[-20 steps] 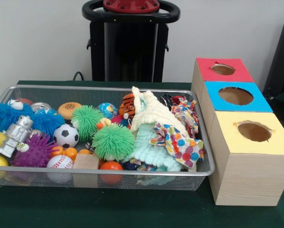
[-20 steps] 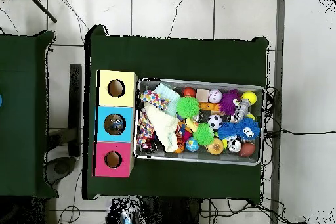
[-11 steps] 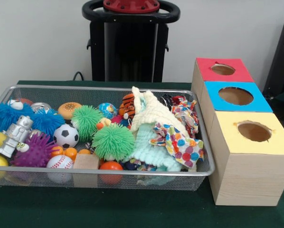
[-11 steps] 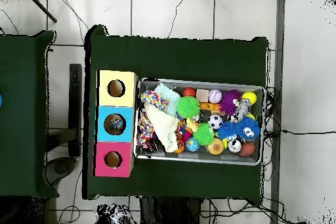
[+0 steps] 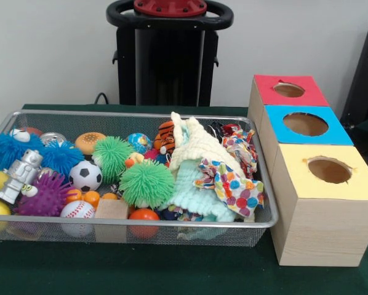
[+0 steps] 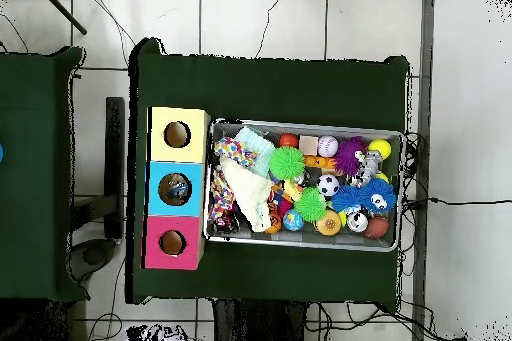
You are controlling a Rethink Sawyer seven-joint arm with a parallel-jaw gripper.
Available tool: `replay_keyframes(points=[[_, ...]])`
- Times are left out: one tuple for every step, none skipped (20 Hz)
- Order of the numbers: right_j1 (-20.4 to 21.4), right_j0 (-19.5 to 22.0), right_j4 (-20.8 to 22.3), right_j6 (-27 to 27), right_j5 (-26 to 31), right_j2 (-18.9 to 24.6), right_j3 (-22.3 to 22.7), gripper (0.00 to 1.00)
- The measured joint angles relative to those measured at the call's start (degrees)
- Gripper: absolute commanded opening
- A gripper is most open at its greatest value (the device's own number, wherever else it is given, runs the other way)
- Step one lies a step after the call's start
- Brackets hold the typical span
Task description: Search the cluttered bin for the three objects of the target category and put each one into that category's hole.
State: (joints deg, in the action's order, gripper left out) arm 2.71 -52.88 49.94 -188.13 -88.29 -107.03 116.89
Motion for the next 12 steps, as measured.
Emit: replay_keyframes(points=[[-0.4, 0.0, 0.3, 0.0, -0.5, -1.9, -0.3, 0.0], [-0.7, 0.0, 0.8, 0.0, -1.0, -3.7, -0.6, 0.0], [-1.1, 0.0, 2.4, 0.0, -1.6, -6.9, -1.3, 0.0], [-1.4, 0.0, 4.7, 0.0, -2.2, -10.4, -2.0, 0.0], [-1.4, 0.1, 5.7, 0.0, -2.4, -11.7, -2.3, 0.0], [-1.4, 0.2, 10.5, 0.0, -3.4, -17.1, -3.5, 0.0], [-1.3, 0.2, 15.5, 0.0, -4.3, -21.3, -4.2, 0.0], [-1.2, 0.2, 20.6, 0.0, -5.1, -25.4, -4.8, 0.0], [-1.1, 0.2, 24.3, 0.0, -5.6, -27.8, -4.8, 0.0], [-0.8, 0.1, 29.4, 0.0, -6.2, -30.7, -4.7, 0.0], [-0.4, -0.1, 36.5, 0.0, -7.1, -34.8, -4.6, 0.0], [0.2, -0.5, 44.6, 0.0, -8.4, -40.2, -5.2, 0.0]])
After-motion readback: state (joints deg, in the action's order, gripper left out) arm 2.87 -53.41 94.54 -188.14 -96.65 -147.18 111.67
